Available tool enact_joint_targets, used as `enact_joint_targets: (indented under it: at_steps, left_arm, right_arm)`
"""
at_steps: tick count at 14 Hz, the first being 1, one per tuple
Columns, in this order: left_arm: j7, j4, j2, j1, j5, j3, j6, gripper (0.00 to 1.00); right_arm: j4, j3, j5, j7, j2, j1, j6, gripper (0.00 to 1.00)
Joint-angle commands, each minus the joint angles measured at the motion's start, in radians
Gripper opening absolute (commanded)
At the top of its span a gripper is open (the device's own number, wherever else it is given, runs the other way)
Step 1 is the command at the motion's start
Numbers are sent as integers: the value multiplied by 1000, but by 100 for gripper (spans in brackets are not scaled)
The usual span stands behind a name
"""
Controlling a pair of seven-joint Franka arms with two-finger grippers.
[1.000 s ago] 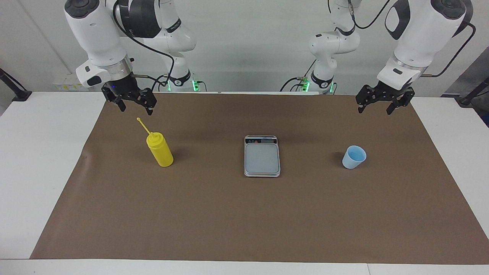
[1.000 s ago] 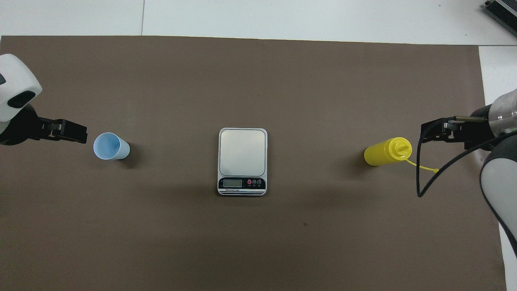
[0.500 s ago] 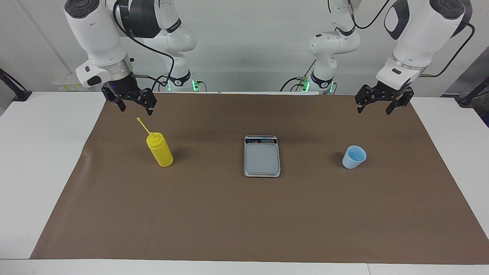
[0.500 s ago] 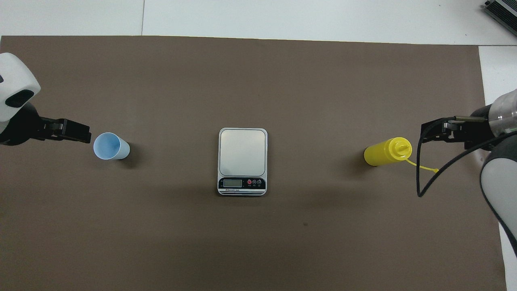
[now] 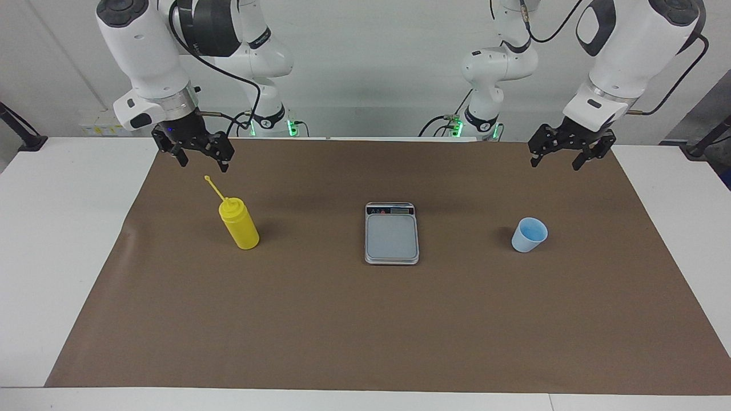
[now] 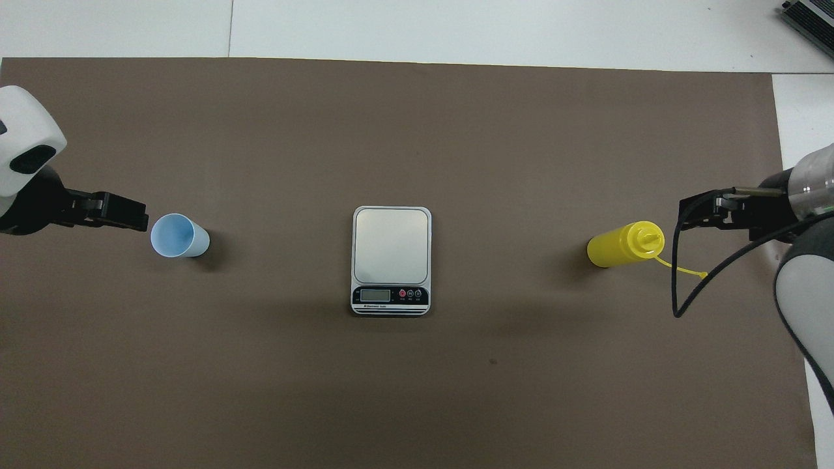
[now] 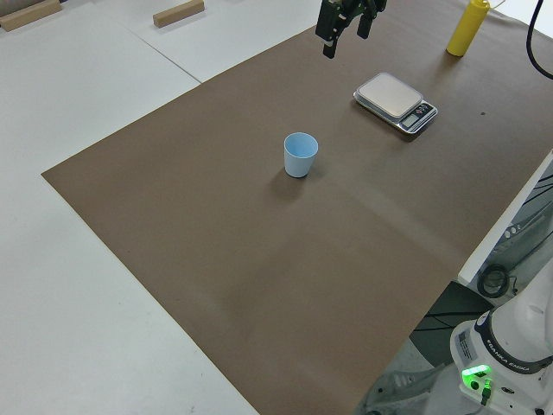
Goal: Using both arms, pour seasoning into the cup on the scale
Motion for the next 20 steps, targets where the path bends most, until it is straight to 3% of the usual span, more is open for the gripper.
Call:
enact_joint_targets:
  at_steps: [1,14,20]
  left_arm:
    - [16,33,-10,15,5,0,-77,100]
    - [-1,-4,-27,3,22,-2,-95,100]
    - [10,-59,-33,78,19,2,-20,100]
  right_arm:
    - [10,5,17,-21,5,-14,-8,100]
    - [10,5,17,-21,5,-14,-8,100]
    - [10,5,17,-21,5,-14,-8,100]
